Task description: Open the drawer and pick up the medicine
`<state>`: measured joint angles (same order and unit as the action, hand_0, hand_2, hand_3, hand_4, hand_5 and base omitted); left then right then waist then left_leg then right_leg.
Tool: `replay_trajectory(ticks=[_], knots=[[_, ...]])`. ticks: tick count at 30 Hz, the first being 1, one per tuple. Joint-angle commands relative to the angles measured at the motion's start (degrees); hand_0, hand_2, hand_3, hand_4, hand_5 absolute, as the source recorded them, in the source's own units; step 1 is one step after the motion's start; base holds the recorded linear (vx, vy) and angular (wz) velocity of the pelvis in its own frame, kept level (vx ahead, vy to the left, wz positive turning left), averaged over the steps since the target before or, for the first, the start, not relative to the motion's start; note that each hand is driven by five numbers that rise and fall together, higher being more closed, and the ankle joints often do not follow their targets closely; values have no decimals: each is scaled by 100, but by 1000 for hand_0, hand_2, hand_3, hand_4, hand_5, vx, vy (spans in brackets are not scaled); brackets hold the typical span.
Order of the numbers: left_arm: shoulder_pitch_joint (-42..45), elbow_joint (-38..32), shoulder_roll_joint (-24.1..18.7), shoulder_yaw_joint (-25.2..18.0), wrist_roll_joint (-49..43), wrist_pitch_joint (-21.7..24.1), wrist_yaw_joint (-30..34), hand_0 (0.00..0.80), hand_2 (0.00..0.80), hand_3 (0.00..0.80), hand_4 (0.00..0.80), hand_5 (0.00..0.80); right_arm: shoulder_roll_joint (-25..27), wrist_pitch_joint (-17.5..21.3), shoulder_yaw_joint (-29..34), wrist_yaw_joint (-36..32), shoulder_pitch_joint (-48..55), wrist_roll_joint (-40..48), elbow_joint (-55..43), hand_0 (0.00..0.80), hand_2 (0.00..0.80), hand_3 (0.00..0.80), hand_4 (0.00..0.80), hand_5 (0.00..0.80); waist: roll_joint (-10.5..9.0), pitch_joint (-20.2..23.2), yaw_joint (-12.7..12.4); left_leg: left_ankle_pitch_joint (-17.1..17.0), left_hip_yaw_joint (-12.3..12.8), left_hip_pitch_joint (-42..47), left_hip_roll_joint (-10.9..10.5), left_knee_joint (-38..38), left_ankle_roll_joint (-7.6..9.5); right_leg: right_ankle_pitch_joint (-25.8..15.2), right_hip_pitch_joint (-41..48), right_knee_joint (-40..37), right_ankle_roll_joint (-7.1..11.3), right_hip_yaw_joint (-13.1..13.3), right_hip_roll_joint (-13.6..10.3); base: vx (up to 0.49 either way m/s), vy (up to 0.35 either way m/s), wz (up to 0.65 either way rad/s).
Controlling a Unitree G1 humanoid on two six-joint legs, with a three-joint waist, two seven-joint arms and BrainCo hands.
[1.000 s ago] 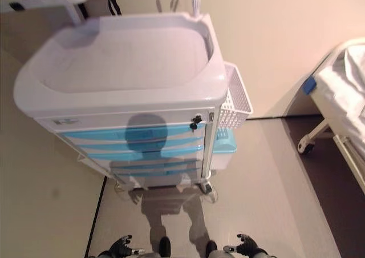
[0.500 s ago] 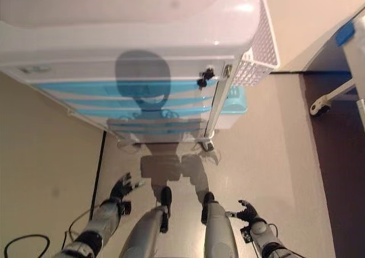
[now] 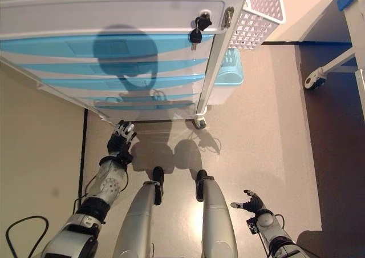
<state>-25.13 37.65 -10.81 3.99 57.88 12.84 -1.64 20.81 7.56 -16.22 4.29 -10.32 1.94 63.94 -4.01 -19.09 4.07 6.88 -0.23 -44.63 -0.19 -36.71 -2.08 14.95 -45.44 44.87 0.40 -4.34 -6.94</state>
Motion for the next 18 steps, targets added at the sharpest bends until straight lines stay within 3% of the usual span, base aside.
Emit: replay_trajectory(ticks=[1, 8, 18], knots=[[-48, -295, 232, 38, 1256, 25, 670, 0, 0, 0, 0, 0, 127, -11, -140, -74, 371, 108, 10, 0, 0, 0, 0, 0, -53, 490, 88, 621, 89, 25, -182, -338, 382, -637, -140, -535, 350, 129, -9, -14, 14, -12], [-222, -531, 295, 135, 1831, -83, 1100, 0, 0, 0, 0, 0, 100, 7, -217, -220, 354, 64, -13, 0, 0, 0, 0, 0, -71, 554, 135, 638, 81, -145, -159, -372, 371, -661, -322, -577, 341, 161, 35, -5, 5, -6], [-293, -1624, 255, 433, 2116, 53, 1476, 0, 0, 0, 0, 0, 69, 62, -308, -433, 301, 44, 76, 0, 0, 0, 0, 0, -43, 577, 86, 605, 135, -160, -190, -277, 392, -735, -373, -640, 364, 194, 9, 0, 2, -1]])
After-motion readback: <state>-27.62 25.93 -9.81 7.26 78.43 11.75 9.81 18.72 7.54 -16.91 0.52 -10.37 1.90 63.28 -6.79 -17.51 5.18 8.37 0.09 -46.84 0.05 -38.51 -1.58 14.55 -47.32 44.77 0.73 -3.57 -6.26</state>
